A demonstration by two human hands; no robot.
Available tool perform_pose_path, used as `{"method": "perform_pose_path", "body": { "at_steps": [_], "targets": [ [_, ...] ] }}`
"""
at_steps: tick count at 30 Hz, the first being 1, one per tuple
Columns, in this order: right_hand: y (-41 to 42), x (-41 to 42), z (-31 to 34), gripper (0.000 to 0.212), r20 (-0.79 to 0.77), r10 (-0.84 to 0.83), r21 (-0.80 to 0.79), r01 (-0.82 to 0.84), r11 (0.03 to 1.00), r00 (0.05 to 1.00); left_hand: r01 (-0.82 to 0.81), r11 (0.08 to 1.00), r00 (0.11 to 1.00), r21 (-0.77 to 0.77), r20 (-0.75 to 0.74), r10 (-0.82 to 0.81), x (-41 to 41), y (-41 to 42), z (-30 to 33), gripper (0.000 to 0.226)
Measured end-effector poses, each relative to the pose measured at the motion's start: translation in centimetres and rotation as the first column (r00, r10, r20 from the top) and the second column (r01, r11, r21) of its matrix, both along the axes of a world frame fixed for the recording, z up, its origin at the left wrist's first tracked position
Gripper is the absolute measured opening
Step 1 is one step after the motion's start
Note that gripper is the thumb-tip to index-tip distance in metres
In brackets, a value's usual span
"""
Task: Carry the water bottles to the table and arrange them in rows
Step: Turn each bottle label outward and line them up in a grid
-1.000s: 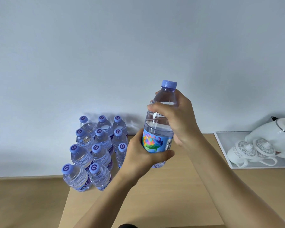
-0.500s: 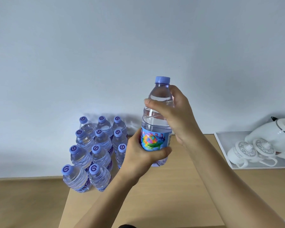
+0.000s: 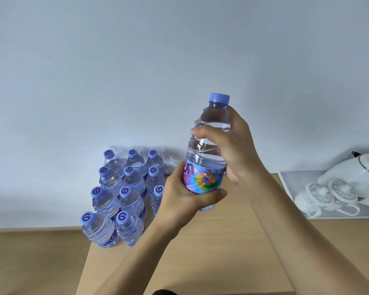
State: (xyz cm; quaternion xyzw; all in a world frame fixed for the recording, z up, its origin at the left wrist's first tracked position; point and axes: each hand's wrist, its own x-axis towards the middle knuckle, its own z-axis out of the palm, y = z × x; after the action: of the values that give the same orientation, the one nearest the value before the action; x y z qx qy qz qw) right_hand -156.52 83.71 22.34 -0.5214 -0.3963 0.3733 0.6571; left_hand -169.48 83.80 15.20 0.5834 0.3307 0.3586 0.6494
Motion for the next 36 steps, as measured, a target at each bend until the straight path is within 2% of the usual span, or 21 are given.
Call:
{"method": "perform_pose_path", "body": {
  "at_steps": [6,10,14,16,19,21,25,31,36],
  "targets": [
    [0.0,1.1,0.4,0.03,-0.119,0.201,0.075,-0.193,0.978,0.972,0.221,0.97,0.971,-0.097,0.113,-0.21,-0.6,0.6,0.5,0.057],
    [0.0,1.2,0.4,0.034,-0.092,0.237,0.11,-0.227,0.968,0.967,0.179,0.982,0.981,-0.064,0.088,-0.173,-0.6,0.4,0.7,0.042],
    [-0.3,0.9,0.7,0.029,0.06,0.103,0.066,-0.107,0.992,0.993,0.074,0.996,0.996,-0.044,0.056,-0.072,-0.4,0.1,0.9,0.04],
    [-0.6,0.5,0.9,0.034,0.123,0.026,0.039,-0.031,0.999,0.992,-0.019,1.0,1.0,-0.016,0.014,0.02,-0.2,-0.1,0.8,0.046],
    [-0.8,-0.5,0.7,0.047,0.102,-0.056,0.008,0.055,0.998,0.993,-0.136,0.988,0.987,0.07,-0.074,0.141,0.3,-0.5,0.6,0.05],
    [-0.7,-1.0,0.6,0.044,0.086,-0.119,-0.003,0.119,0.993,0.989,-0.149,0.984,0.982,0.097,-0.101,0.159,0.5,-0.9,0.4,0.051],
    [-0.7,-0.9,0.7,0.033,0.052,-0.104,-0.003,0.104,0.995,0.993,-0.079,0.995,0.995,0.061,-0.059,0.082,0.1,-1.1,0.2,0.057],
    [-1.2,-0.1,1.2,0.034,-0.018,0.068,0.062,-0.067,0.996,0.997,0.095,0.995,0.995,-0.024,0.045,-0.093,-0.6,-0.7,0.5,0.053],
    [-1.4,0.2,1.2,0.033,-0.113,0.172,0.112,-0.159,0.981,0.979,0.161,0.985,0.983,-0.053,0.101,-0.155,-1.0,-0.4,0.3,0.054]
  ]
}}
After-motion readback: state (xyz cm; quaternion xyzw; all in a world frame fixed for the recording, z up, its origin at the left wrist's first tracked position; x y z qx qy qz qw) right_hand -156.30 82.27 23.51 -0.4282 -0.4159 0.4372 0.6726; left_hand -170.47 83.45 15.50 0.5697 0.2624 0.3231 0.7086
